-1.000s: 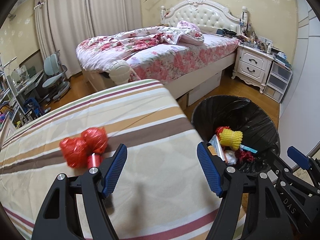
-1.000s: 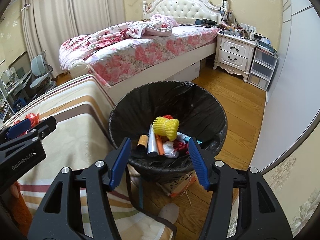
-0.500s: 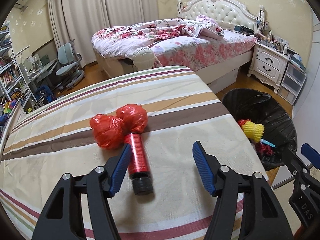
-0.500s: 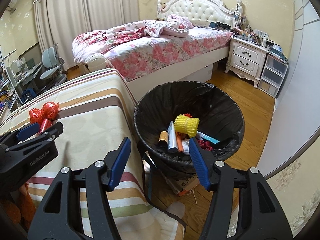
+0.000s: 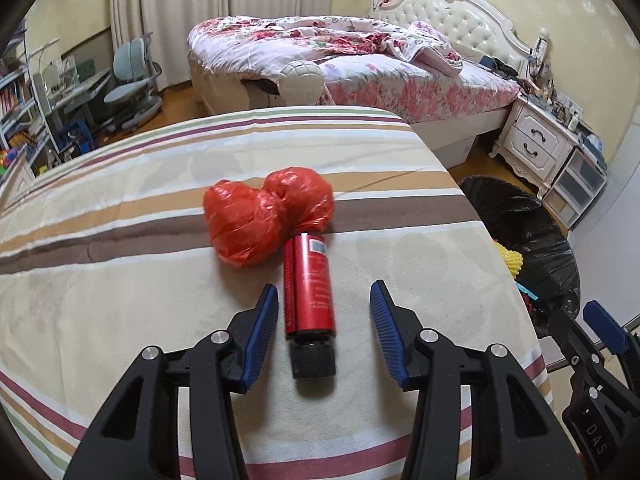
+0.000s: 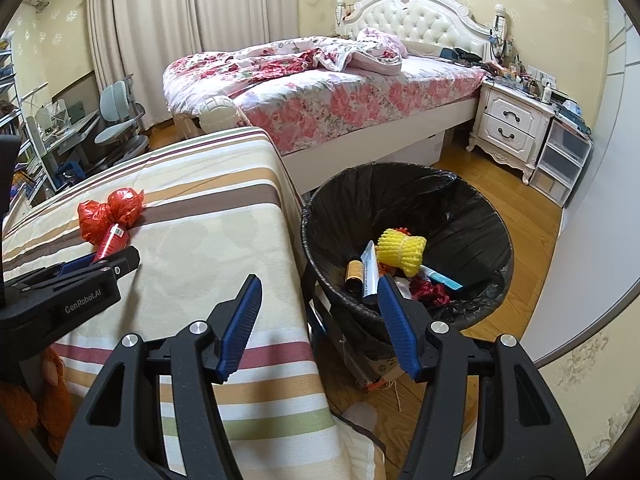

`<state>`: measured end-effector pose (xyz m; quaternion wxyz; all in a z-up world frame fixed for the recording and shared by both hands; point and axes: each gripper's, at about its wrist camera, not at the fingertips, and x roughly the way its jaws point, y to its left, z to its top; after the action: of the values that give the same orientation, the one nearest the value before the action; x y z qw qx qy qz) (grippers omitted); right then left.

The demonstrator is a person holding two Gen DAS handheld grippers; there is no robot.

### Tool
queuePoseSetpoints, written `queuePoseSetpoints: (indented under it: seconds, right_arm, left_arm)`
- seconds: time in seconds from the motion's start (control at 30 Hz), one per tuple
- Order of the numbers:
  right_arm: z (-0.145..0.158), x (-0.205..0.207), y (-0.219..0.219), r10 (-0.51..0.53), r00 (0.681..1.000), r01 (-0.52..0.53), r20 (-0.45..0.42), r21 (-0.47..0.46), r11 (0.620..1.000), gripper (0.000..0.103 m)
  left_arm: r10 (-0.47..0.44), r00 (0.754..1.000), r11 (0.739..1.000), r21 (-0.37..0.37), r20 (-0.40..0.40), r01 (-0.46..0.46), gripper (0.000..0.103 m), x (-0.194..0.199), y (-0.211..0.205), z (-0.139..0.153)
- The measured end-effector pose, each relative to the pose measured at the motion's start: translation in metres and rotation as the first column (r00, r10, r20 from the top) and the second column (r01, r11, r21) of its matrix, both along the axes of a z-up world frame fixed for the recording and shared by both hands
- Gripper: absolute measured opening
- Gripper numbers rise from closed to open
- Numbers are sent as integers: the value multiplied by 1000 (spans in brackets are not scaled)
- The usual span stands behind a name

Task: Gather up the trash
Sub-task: 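Move left tool back to the bed and grasp the red cylinder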

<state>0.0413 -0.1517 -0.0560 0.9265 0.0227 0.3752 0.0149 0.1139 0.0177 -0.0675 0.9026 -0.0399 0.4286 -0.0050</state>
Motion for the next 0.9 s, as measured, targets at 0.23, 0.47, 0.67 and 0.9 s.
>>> queuePoseSetpoints:
  seconds: [0.23, 0.47, 0.67, 0.9]
  right_arm:
    - [-1, -4, 10, 22, 1000, -22, -2, 6, 1000, 59]
    - [-1, -6, 15, 38, 999, -38, -6, 7, 999, 60]
    - [-2, -5, 17, 42, 999, -42, -14, 10, 999, 60]
    - [-3, -4, 20, 45, 999, -44, -18, 7, 999, 60]
  left_arm:
    - [6, 1000, 1000, -9, 4, -6, 44, -13, 14, 0]
    - [10, 1000, 1000, -28, 7, -10, 42, -19, 27, 2]
    - [-33, 999, 999, -21, 7, 33, 40, -13, 22, 3]
    - [-65, 998, 998, 1, 9, 65, 25, -3, 13, 1]
